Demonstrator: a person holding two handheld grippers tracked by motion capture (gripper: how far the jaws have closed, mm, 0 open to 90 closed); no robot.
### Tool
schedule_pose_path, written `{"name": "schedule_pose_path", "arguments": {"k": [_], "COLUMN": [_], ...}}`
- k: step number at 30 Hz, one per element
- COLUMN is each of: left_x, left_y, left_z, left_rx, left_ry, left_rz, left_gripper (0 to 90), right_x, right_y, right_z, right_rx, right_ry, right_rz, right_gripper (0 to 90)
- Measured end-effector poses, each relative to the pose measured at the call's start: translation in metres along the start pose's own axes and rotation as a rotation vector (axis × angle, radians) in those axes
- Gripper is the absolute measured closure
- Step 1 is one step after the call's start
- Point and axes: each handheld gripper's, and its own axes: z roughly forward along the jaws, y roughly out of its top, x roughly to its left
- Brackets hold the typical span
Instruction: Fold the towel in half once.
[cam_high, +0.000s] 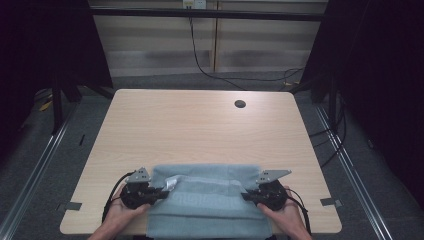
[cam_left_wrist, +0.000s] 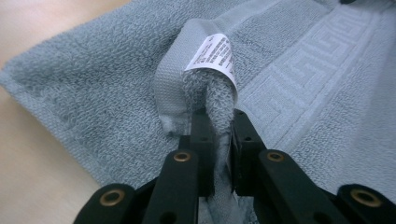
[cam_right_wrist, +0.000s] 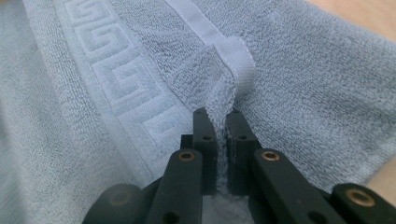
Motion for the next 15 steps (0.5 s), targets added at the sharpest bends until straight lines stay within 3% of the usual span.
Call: {"name": "schedule_pose_path", "arguments": {"k": [3, 7, 9, 11, 15], "left_x": [0.017, 0.039, 0.051, 0.060, 0.072], "left_y": [0.009, 0.024, 0.031, 0.033, 0.043], "left_z": [0.006, 0.014, 0.019, 0.024, 0.030], "left_rx": [-0.019, -0.009, -0.016, -0.053, -0.066], "left_ry": [0.017, 0.035, 0.031, 0.043, 0.072], "left_rz": [-0.008, -0.007, -0.031, -0.078, -0.090], "left_gripper": [82.2, 82.2, 82.2, 82.4, 82.4], "right_x": [-0.009, -0.024, -0.033, -0.042, -0.062], "right_y": [0.010, 0.022, 0.029, 0.036, 0.049], "right_z": [0.008, 0.019, 0.024, 0.029, 0.040], "right_rx": [0.002, -0.017, -0.015, -0.020, -0.038], "right_ry": [-0.004, -0.011, -0.007, -0.017, -0.023], "right_rz": [0.009, 0.036, 0.049, 0.062, 0.089], "right_gripper": [85.3, 85.4, 85.4, 85.4, 85.5]}}
